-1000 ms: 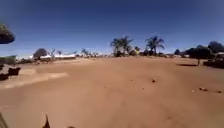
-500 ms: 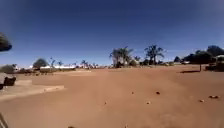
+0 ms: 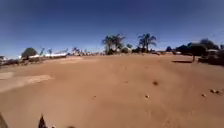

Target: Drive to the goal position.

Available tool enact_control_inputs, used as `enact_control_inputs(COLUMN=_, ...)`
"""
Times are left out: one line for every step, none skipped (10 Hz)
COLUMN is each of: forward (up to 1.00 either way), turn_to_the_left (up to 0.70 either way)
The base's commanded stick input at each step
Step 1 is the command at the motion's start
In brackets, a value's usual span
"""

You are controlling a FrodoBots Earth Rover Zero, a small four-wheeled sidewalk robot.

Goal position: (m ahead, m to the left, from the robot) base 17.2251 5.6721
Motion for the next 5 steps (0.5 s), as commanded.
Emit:
enact_control_inputs(forward=0.7, turn_to_the_left=0.0)
enact_control_inputs(forward=0.7, turn_to_the_left=0.0)
enact_control_inputs(forward=0.7, turn_to_the_left=0.0)
enact_control_inputs(forward=0.7, turn_to_the_left=0.0)
enact_control_inputs(forward=0.7, turn_to_the_left=0.0)
